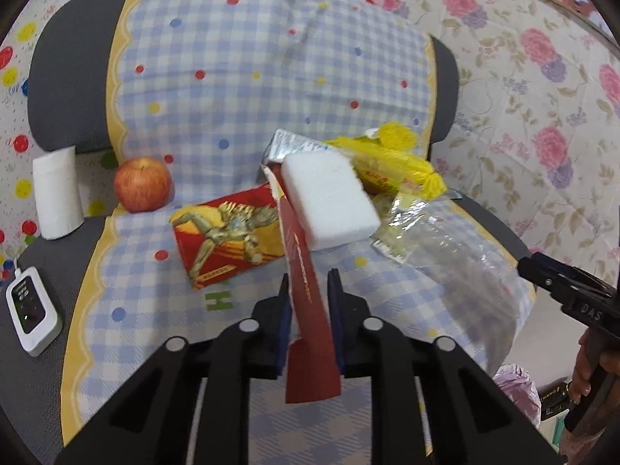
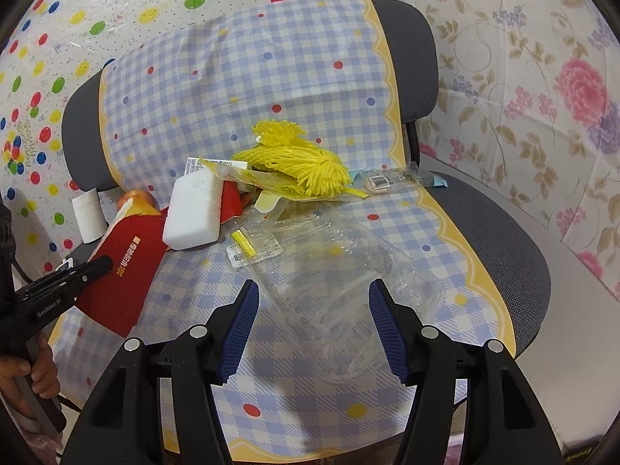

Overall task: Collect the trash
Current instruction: 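Grasp the yellow mesh net with the right gripper while the left holds the red packet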

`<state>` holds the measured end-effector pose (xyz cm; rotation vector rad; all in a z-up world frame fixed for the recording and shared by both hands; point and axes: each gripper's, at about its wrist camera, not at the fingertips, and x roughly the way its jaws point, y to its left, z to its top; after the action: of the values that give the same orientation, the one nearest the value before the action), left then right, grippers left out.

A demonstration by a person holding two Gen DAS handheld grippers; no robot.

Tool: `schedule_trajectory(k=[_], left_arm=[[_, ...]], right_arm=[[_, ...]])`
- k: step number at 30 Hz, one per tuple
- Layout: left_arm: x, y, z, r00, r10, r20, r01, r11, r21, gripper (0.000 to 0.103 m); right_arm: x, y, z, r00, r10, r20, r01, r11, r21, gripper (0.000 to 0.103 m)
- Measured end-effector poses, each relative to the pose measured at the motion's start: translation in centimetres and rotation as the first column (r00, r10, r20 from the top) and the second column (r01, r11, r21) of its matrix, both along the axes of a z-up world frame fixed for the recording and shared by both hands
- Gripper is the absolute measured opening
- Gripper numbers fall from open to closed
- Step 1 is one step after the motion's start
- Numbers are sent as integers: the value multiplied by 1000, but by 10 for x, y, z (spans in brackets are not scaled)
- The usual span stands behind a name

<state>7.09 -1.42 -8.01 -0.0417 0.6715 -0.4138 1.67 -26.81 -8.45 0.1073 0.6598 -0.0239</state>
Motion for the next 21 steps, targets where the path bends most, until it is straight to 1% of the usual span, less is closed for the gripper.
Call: schedule_trajectory(k=[2, 4, 6, 9, 11, 14, 15, 16, 17, 20, 21], left_arm=[[-4, -6, 3, 1000, -26, 16, 26, 1000, -7, 14], [-5, -16, 3, 998, -53, 21, 53, 999, 5, 14], [-3, -23, -3, 999, -50, 9, 50, 998, 27, 14], [5, -24, -14, 999, -38, -32, 39, 999, 22, 14], [7, -25, -17, 999, -27, -35, 28, 999, 36, 14], [10, -27, -22, 999, 2, -35, 1, 996, 87, 14], [10, -27, -24, 999, 16, -37, -12, 994, 107, 6], [11, -25, -24, 999, 23, -39, -19, 994, 111, 2], [9, -22, -22, 999, 29, -31, -25, 994, 108, 0], [1, -15, 0, 997, 41, 62, -49, 991, 128, 0], [1, -14, 6, 996, 40, 75, -49, 991, 125, 0]], right_arm=[[0, -1, -1, 1000, -2, -3, 2, 1000, 1, 60], [-1, -1, -2, 1000, -3, -5, 3, 1000, 6, 60], [-2, -2, -2, 1000, -3, -3, 3, 1000, 9, 60], [-3, -2, -2, 1000, -2, 0, 2, 1000, 7, 60], [-3, -4, -2, 1000, -6, -1, 6, 1000, 5, 60], [-2, -8, -4, 1000, -13, -4, 13, 1000, 10, 60], [-2, -8, -4, 1000, -14, -6, 14, 1000, 9, 60], [-1, -8, -4, 1000, -13, -7, 13, 1000, 8, 60], [1, -8, -3, 1000, -9, -5, 9, 1000, 4, 60], [9, -7, 2, 1000, 0, 6, 1, 1000, -17, 61], [12, -7, 4, 1000, 1, 10, -1, 1000, -21, 62]])
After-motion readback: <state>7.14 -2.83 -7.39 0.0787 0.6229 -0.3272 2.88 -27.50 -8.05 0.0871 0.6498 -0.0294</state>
